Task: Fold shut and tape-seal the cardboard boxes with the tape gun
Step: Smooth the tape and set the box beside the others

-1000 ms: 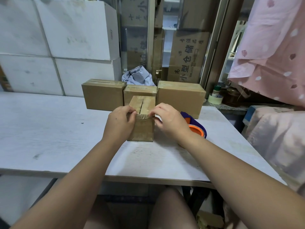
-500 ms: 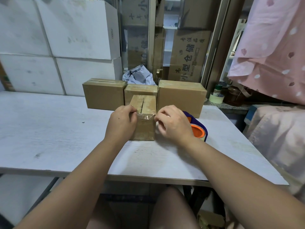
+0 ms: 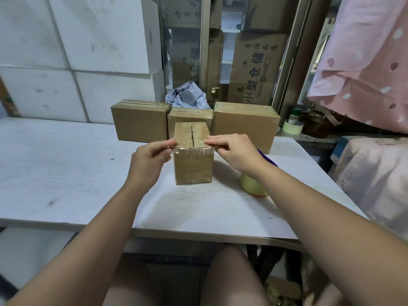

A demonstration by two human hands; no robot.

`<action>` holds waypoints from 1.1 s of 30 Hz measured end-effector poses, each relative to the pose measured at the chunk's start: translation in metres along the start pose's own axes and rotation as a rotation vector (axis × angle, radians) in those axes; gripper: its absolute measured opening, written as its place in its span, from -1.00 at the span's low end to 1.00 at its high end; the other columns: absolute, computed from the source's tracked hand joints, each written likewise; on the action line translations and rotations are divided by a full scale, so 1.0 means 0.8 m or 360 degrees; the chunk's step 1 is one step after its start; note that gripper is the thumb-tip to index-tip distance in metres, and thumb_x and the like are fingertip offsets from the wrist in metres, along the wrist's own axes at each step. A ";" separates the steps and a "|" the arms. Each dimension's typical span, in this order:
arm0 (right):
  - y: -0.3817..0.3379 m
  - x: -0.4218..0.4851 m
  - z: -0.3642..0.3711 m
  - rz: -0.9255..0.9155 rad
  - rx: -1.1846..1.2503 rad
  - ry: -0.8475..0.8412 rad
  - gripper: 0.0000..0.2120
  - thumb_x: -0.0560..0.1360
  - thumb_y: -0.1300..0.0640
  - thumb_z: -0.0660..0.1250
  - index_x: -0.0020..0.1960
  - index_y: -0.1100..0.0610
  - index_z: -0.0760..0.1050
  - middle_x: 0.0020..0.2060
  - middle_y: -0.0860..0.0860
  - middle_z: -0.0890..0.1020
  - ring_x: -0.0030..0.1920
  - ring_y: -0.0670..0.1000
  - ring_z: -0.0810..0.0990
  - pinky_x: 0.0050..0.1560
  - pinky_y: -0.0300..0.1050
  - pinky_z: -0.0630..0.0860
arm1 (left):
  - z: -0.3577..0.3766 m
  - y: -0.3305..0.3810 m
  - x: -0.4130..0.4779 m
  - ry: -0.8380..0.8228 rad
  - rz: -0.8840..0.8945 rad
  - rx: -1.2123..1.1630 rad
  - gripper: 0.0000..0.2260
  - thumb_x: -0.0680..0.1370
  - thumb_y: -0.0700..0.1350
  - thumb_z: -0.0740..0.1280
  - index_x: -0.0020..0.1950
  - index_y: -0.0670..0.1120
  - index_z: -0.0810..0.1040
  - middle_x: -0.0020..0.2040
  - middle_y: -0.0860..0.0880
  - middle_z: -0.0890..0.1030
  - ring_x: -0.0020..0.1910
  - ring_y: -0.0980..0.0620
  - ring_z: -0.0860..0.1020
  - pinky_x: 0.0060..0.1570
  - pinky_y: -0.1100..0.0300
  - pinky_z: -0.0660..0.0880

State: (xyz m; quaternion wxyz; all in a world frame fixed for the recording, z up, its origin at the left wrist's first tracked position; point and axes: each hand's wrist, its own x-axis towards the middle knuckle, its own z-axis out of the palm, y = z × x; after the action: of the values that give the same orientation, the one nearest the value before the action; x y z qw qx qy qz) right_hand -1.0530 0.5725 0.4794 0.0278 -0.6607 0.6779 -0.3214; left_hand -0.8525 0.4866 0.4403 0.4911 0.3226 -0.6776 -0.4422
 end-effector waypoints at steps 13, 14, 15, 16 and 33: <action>0.014 0.002 -0.006 0.0018 0.0050 -0.0097 -0.68 0.53 0.22 0.33 0.25 0.01 0.54 0.25 -0.13 0.53 0.29 -0.21 0.44 0.25 -0.48 0.22 | 0.000 0.006 0.004 -0.0020 0.0127 0.0213 -0.79 0.49 -0.25 0.40 0.03 0.04 0.64 0.05 0.15 0.63 -0.01 0.37 0.56 0.09 0.47 0.43; 0.013 0.002 -0.004 0.0025 0.0058 -0.0082 -0.69 0.53 0.21 0.33 0.25 0.01 0.55 0.24 -0.13 0.54 0.29 -0.21 0.44 0.25 -0.48 0.22 | 0.000 0.005 0.004 -0.0017 0.0140 0.0235 -0.80 0.49 -0.25 0.40 0.04 0.02 0.64 0.05 0.15 0.62 -0.03 0.38 0.56 0.06 0.49 0.42; 0.013 0.002 -0.003 0.0037 0.0076 -0.0071 -0.69 0.53 0.21 0.33 0.24 0.01 0.55 0.24 -0.13 0.54 0.28 -0.22 0.44 0.25 -0.48 0.23 | 0.000 0.005 0.003 -0.0015 0.0158 0.0263 -0.80 0.50 -0.25 0.40 0.05 -0.01 0.64 0.05 0.15 0.62 -0.04 0.39 0.56 0.03 0.52 0.42; 0.012 0.001 -0.002 0.0052 0.0102 -0.0060 -0.70 0.53 0.20 0.34 0.24 0.01 0.56 0.23 -0.13 0.55 0.28 -0.22 0.45 0.25 -0.48 0.23 | 0.001 0.005 0.002 -0.0009 0.0177 0.0291 -0.81 0.50 -0.25 0.40 0.05 -0.03 0.64 0.05 0.15 0.62 -0.06 0.39 0.56 0.00 0.54 0.42; 0.014 -0.003 0.008 0.0230 0.0541 0.0006 -0.70 0.48 0.25 0.38 0.18 0.01 0.59 0.20 -0.16 0.57 0.23 -0.22 0.49 0.37 -0.19 0.34 | 0.014 0.003 0.004 -0.0062 0.0220 0.0337 -0.78 0.49 -0.22 0.39 -0.18 0.06 0.43 0.18 0.05 0.52 -0.04 0.16 0.56 -0.18 0.38 0.43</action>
State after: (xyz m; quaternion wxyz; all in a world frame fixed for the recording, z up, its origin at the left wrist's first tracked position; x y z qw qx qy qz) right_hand -1.0594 0.5710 0.4685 0.1607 -0.5955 0.6595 -0.4297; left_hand -0.8644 0.4879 0.4425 0.4704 0.3167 -0.7505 -0.3394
